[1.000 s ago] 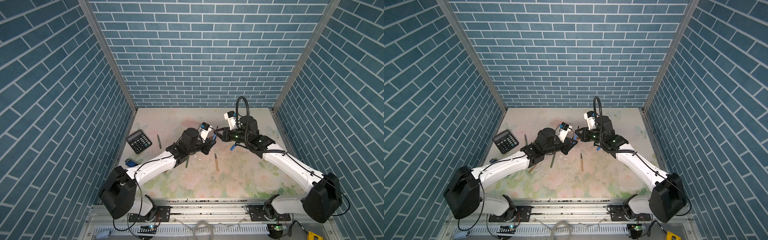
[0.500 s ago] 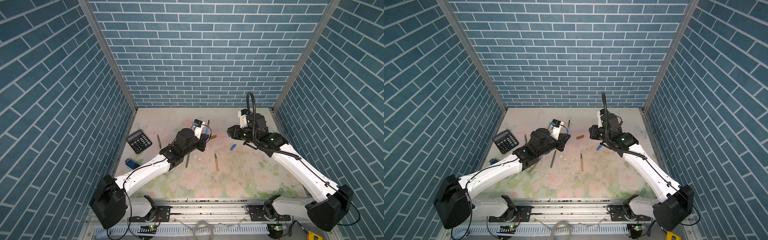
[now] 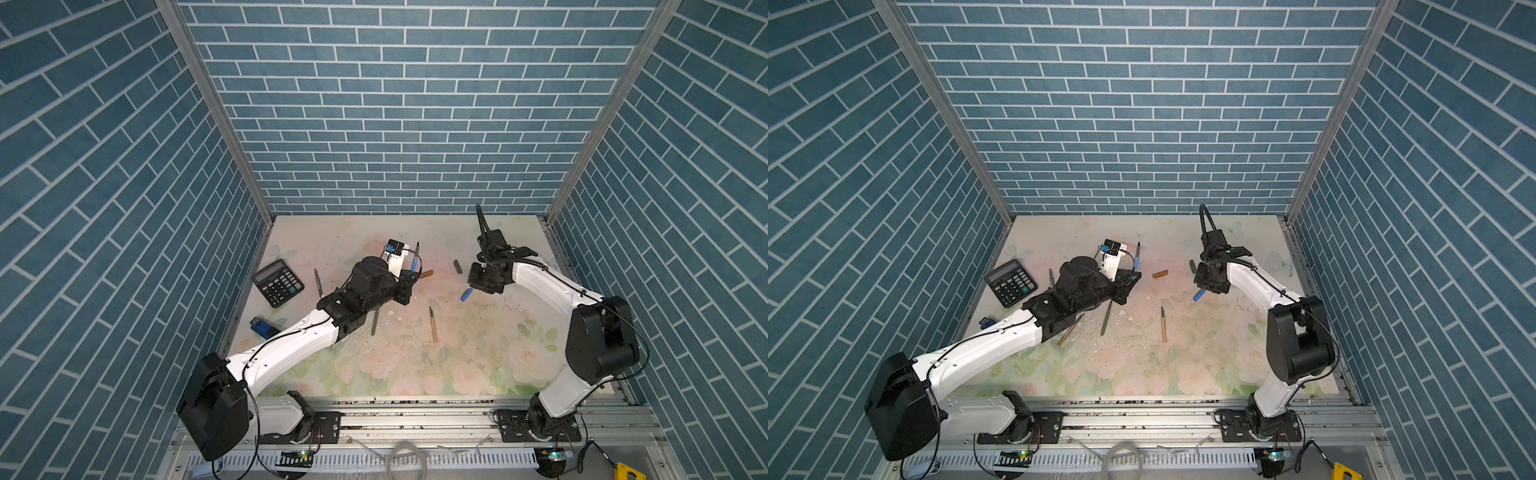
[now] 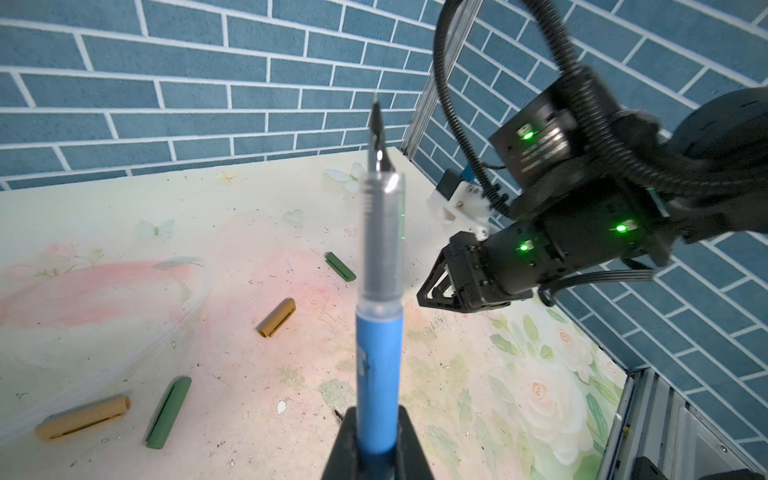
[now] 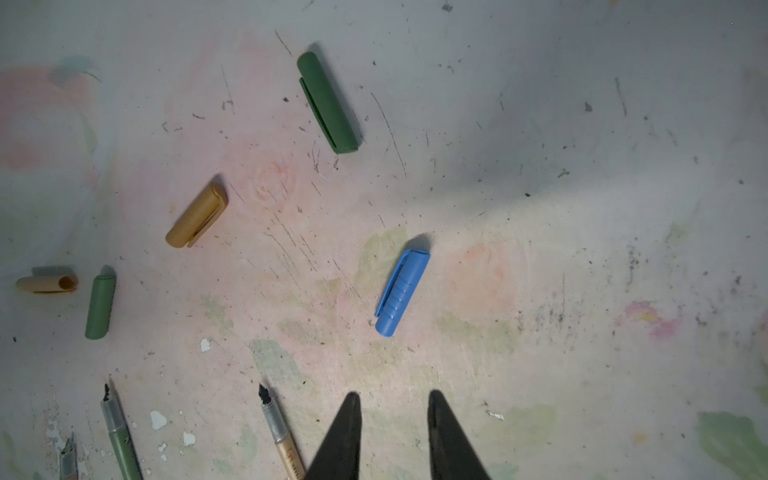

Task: Insert the pens into the pen caps
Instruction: 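Move the right gripper back over the blue cap while the left holds the pen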

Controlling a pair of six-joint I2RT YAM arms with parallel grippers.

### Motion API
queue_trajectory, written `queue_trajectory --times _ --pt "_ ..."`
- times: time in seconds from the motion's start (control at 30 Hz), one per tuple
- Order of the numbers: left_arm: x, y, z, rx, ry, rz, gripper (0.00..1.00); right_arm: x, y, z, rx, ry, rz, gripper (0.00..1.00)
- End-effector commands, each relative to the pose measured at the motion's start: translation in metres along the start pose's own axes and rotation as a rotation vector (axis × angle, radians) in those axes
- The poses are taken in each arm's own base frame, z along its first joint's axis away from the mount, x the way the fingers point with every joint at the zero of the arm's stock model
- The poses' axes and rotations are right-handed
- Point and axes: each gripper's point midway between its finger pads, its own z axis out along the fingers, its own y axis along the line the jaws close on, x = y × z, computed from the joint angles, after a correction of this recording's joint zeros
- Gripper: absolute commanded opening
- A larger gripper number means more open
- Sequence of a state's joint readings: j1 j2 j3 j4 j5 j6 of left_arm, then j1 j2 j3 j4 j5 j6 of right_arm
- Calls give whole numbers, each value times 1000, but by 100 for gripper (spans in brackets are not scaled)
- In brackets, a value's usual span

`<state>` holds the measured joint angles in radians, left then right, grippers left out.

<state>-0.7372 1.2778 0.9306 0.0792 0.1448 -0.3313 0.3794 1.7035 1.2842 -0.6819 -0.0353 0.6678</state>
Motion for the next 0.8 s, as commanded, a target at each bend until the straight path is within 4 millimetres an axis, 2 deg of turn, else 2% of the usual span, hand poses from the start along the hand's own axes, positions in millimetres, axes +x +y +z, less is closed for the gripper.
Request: queue_trajectory --times 0.0,0.13,0.57,0.77 --pt "-22 -12 -12 42 -57 -2 0 -3 1 12 20 32 67 31" --pt "-19 -14 -10 57 -51 -4 0 -1 2 33 25 55 109 32" --pt "-18 -22 -9 103 -37 -11 0 -4 -13 48 122 49 169 32" --pt "-15 -23 -6 114 -31 -21 0 -5 -12 67 103 36 215 32"
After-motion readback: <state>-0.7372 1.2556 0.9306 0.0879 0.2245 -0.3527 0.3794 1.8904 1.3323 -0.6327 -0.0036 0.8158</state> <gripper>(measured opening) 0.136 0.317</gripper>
